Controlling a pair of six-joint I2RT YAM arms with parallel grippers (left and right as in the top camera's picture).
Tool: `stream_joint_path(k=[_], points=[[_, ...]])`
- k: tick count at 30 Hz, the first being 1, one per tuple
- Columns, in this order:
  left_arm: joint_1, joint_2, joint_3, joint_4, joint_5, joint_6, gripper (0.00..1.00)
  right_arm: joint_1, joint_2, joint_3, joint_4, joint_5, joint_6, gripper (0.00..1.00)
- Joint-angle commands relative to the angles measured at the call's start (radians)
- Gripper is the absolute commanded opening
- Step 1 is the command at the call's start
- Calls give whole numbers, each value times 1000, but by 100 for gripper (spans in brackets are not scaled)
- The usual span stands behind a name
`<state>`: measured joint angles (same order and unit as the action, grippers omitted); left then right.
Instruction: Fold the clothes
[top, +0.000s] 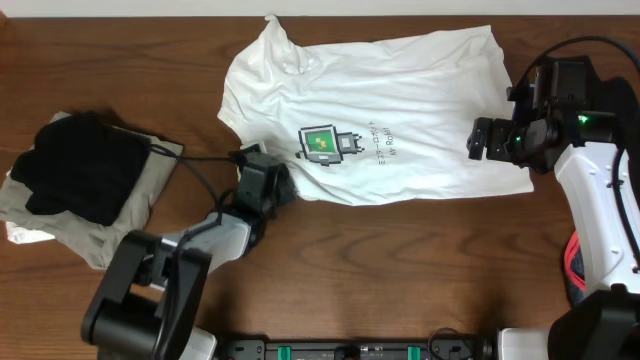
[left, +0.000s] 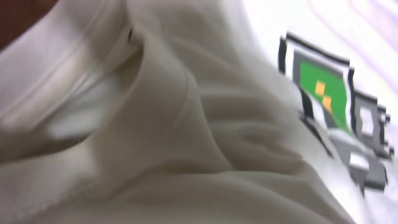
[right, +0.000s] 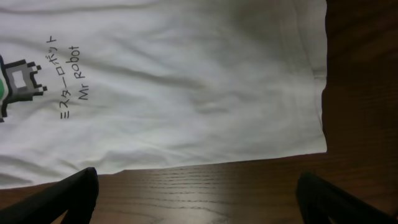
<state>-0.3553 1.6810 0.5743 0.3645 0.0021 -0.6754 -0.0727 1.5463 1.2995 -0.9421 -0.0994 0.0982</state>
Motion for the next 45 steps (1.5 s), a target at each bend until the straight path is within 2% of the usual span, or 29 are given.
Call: stream_joint_path(k=[1, 6, 8, 10, 12, 17, 21, 26, 29, 33, 38, 45], points=[[3, 93, -7, -34, -10, 16, 34, 1, 3, -6, 4, 6, -10, 99], [3, 103, -5, -34, 7, 17, 33, 1, 3, -6, 7, 6, -10, 99], [3, 103, -5, -37, 13, 17, 25, 1, 3, -6, 7, 6, -10, 99], [2, 103, -5, -47, 13, 17, 12, 1, 3, -6, 7, 6, -10, 99], [2, 103, -5, -58, 13, 17, 6, 1, 2, -6, 6, 6, -10, 99], [3, 89, -5, -130, 63, 20, 6, 1, 2, -6, 6, 6, -10, 99], [3, -30, -5, -307, 157, 21, 6, 1, 3, -6, 6, 6, -10, 99], [3, -370, -5, -685, 157, 42, 6, 1, 3, -6, -2, 6, -10, 99], [3, -569, -5, -881, 68, 48, 6, 0, 3, -6, -6, 7, -10, 99], [3, -780, -5, -1043, -57, 52, 6, -1, 3, -6, -36, 39, 12, 99], [3, -917, -5, -1104, -116, 51, 6, -1, 3, -6, -93, 206, 100, 99], [3, -859, -5, -1102, -121, 51, 6, -1, 3, -77, -111, 220, 154, 99]])
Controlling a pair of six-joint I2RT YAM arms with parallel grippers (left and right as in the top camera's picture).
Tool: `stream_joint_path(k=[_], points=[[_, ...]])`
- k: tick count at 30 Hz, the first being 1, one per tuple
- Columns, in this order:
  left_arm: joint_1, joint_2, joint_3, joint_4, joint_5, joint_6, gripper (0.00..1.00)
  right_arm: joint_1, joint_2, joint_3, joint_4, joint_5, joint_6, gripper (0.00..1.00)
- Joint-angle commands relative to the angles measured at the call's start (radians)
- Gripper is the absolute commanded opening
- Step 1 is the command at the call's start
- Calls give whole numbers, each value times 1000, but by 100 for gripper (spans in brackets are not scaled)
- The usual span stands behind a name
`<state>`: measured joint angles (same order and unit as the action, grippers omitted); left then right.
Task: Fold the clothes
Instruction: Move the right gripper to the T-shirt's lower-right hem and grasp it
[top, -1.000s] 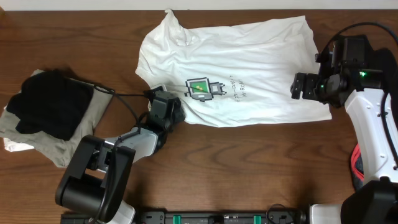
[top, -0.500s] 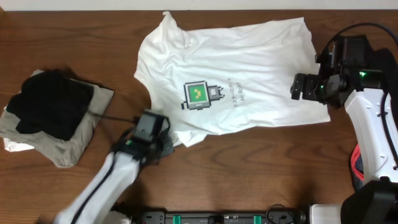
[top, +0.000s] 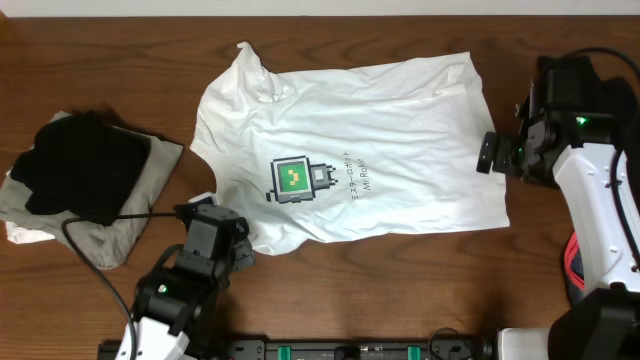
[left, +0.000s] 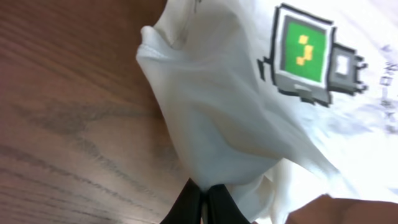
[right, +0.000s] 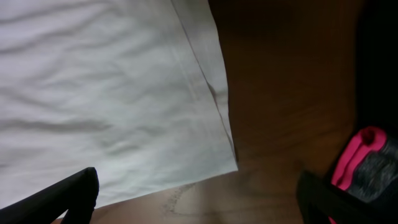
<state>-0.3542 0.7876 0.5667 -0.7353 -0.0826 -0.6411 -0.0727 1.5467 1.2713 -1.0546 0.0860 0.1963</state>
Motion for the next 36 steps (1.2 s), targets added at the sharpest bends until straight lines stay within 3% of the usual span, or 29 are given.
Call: stream_joint_path(k=[1, 12, 18, 28, 32, 36], points=[[2, 50, 2, 0, -38, 17, 6, -1, 3, -66, 10, 34, 62, 99], [2, 216, 2, 14, -39, 17, 5, -3, 3, -314, 189, 10, 93, 99], [2, 224, 2, 18, -39, 17, 6, -9, 3, -410, 246, -15, 113, 99], [2, 224, 2, 21, -39, 17, 6, -33, 3, -569, 503, -43, 112, 98], [2, 224, 2, 21, -39, 17, 6, -33, 3, -584, 539, -50, 110, 92], [2, 224, 2, 21, -39, 17, 6, -33, 3, -586, 540, -49, 110, 66]])
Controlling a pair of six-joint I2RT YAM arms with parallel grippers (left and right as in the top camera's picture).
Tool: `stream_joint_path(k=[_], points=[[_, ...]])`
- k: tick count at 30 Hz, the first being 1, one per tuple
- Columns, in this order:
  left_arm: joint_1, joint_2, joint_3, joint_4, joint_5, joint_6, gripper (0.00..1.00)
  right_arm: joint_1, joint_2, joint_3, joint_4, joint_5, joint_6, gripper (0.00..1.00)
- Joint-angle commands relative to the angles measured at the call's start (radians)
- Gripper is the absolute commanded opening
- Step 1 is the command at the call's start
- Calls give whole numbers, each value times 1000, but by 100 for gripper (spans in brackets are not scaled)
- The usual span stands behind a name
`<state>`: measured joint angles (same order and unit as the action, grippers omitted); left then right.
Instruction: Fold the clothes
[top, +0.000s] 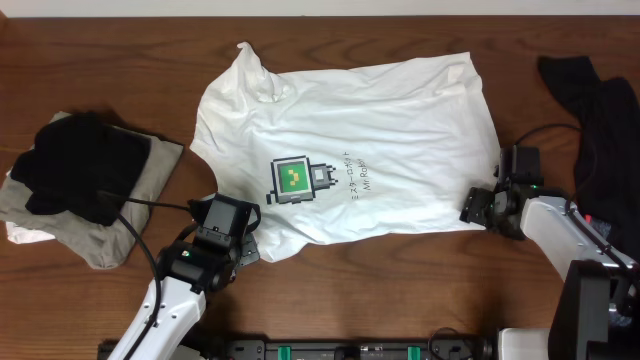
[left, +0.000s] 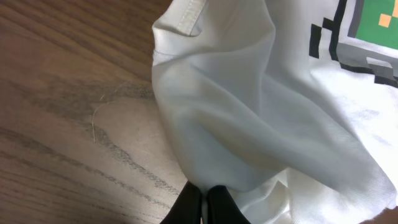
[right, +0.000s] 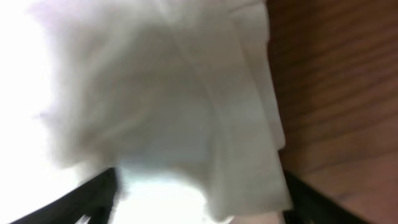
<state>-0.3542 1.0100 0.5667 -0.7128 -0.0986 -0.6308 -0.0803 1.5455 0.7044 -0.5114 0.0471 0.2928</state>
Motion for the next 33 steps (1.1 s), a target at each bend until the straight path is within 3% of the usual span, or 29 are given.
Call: stream_joint_path(k=[1, 6, 9, 14, 17, 19, 23, 26, 33], points=[[2, 2, 2, -1, -22, 6, 6, -25, 4, -19, -2, -10, 13, 60], [2, 2, 2, -6, -21, 6, 12, -25, 4, -19, -1, -10, 14, 15], [2, 2, 2, -16, -10, 6, 13, -25, 4, -19, -2, -10, 14, 4], [2, 2, 2, -65, 64, 6, 17, -25, 4, -19, -2, -10, 14, 1], [2, 2, 2, -98, 138, 6, 49, -25, 4, -19, -2, -9, 14, 2], [2, 2, 2, -116, 213, 6, 59, -25, 4, -19, -4, -10, 14, 2], [2, 2, -1, -124, 382, 5, 60, -25, 4, -19, -5, -10, 14, 2], [-2, 2, -5, -125, 428, 2, 45, -25, 4, -19, -5, -10, 14, 2], [-26, 29, -27, -81, 224, 38, 42, -25, 4, -19, -8, -10, 14, 2]])
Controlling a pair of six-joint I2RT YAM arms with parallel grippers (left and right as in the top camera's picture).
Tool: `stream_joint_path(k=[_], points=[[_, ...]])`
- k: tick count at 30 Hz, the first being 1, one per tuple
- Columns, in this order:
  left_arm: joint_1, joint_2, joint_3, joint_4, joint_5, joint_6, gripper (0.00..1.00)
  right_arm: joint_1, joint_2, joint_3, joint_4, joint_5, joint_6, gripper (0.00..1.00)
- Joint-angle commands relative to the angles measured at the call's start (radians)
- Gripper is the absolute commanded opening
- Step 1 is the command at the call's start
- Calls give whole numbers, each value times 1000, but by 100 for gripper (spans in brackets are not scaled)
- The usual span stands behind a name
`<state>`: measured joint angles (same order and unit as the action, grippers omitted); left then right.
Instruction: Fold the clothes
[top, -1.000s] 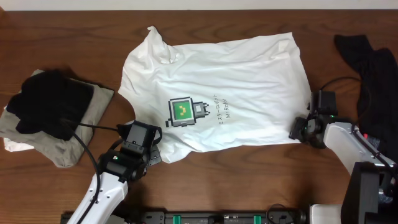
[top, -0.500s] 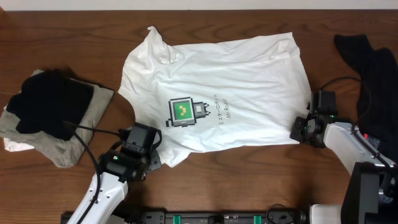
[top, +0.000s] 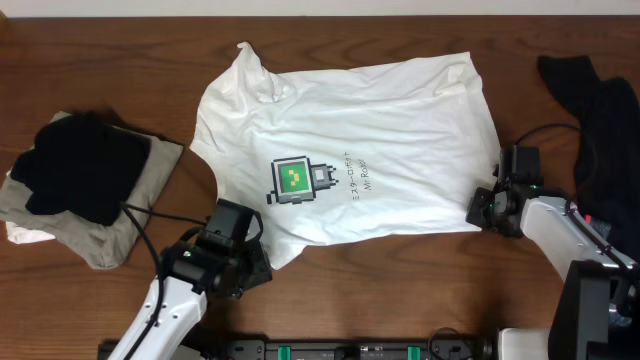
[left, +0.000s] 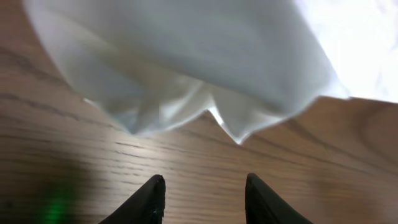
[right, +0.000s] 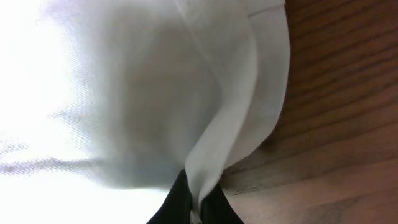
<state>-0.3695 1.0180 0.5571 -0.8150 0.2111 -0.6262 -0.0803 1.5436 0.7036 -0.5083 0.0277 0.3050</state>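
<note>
A white T-shirt (top: 350, 130) with a pixel-robot print lies spread on the wooden table (top: 400, 290), collar to the upper left. My left gripper (left: 202, 183) stands open just off the shirt's lower left corner (left: 186, 112), nothing between its fingers (left: 152, 199). In the overhead view that left gripper (top: 252, 262) sits below the print. My right gripper (right: 198, 208) is shut on the shirt's lower right hem corner (right: 230, 124), seen in the overhead view as the right gripper (top: 488, 208) at the shirt's right edge.
A pile of folded clothes, black on beige (top: 85, 185), lies at the left. A dark garment (top: 600, 110) lies at the far right, beside the right arm. A black cable (top: 165, 215) runs from the pile to the left arm.
My left gripper has let go of the shirt's lower left corner and now stands open just below it. My right gripper, then at the right hem, is now shut on the hem fold.
The shirt lay farther right with my left gripper on its lower left edge and the right gripper open above the right hem. Then the shirt lay farther left, the left gripper shut on its corner. Then the right gripper reached the hem. Now left is open, right shut.
</note>
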Motion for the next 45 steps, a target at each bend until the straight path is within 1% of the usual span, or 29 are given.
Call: stream_joint_path(k=[1, 7, 12, 16, 21, 27, 34, 37, 39, 42, 45], points=[[-16, 34, -24, 49, -86, 66, 42, -25, 6, -19, -11, 9, 2, 2], [-63, 132, -36, 157, -86, 147, 41, -25, 6, -19, -11, 9, 2, 2], [-113, 204, -36, 190, -80, 148, 38, -25, 6, -19, -11, 9, 2, 3], [-148, 209, -34, 212, -50, 148, 38, -25, 6, -19, -11, 9, 2, 3], [-187, 209, -34, 257, -51, 163, 39, -25, 6, -19, -11, 9, 2, 3], [-220, 211, -34, 283, -102, 162, 38, -25, 6, -19, -11, 9, 2, 3], [-221, 211, -34, 283, -171, 158, 38, -25, 6, -19, -11, 9, 2, 3], [-221, 211, -34, 290, -199, 121, 38, -25, 6, -19, -11, 9, 2, 3], [-221, 213, -35, 298, -198, 120, 37, -25, 6, -19, -11, 9, 2, 3], [-221, 234, -35, 309, -197, 120, 33, -25, 6, -19, -11, 9, 2, 3], [-221, 286, -35, 328, -191, 113, 33, -25, 6, -19, -11, 9, 2, 3]])
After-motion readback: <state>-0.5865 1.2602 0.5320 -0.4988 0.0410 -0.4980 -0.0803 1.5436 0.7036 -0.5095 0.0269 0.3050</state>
